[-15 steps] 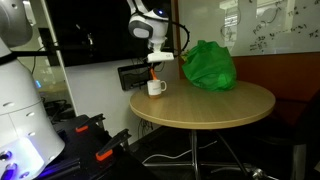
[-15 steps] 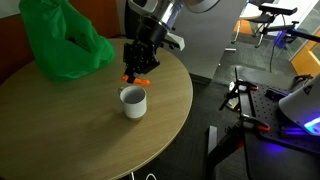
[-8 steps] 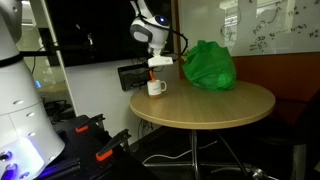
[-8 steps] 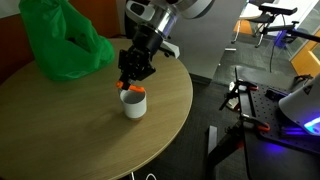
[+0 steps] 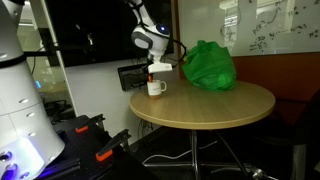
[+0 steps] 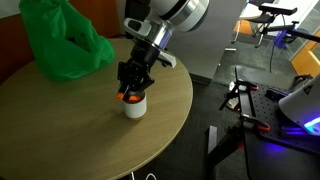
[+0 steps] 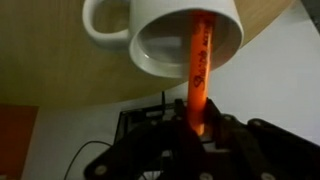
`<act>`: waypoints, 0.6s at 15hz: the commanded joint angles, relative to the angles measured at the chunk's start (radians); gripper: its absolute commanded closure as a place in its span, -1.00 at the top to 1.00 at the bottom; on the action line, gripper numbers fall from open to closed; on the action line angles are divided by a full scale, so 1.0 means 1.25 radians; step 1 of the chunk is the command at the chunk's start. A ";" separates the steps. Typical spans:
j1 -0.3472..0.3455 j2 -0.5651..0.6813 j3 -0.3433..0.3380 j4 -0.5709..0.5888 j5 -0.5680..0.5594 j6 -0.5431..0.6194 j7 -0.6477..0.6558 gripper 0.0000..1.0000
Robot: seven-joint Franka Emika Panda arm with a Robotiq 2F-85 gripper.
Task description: Put the marker in the mug cup
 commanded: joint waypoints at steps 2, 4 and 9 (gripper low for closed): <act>0.043 -0.022 -0.041 -0.008 -0.003 -0.013 0.009 0.32; 0.062 -0.040 -0.056 -0.022 -0.029 0.005 0.057 0.63; 0.108 -0.113 -0.106 -0.085 -0.262 0.036 0.308 1.00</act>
